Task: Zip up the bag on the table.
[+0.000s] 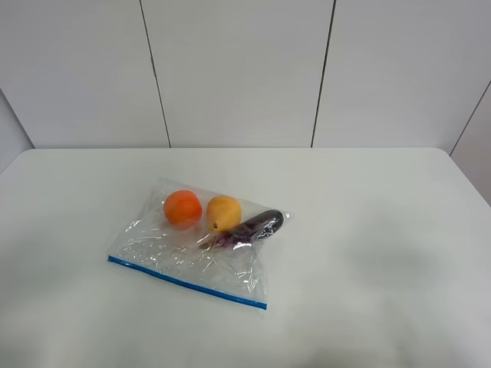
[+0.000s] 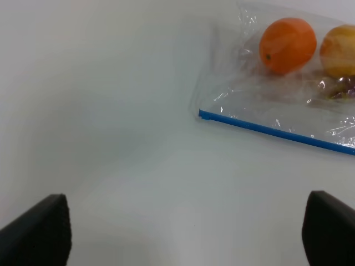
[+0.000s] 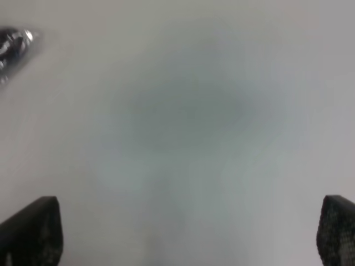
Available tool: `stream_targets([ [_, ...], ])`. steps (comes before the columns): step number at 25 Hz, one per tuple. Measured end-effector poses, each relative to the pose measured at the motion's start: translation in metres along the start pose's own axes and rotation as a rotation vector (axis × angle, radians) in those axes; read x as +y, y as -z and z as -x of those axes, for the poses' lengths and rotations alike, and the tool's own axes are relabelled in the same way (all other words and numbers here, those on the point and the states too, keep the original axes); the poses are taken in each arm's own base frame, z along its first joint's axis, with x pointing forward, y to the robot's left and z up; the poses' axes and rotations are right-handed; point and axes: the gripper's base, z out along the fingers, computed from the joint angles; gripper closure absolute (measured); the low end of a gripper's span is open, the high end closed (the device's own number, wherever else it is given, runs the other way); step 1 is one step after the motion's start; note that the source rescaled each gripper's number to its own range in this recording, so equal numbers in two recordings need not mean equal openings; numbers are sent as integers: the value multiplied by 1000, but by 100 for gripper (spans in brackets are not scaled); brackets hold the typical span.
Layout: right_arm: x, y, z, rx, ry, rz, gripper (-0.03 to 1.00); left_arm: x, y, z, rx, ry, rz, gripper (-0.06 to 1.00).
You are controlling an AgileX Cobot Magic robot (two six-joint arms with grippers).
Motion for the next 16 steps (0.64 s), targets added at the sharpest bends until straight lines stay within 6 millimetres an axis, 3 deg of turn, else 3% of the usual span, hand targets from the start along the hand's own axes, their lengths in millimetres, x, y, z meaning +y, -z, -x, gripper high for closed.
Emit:
stream_targets([
  [6,0,26,-17,-198,0,-1,-3,0,0,0,0,0,0,-6],
  [16,0,26,-18,-203,-7,0,-3,0,0,0,0,0,0,-6],
])
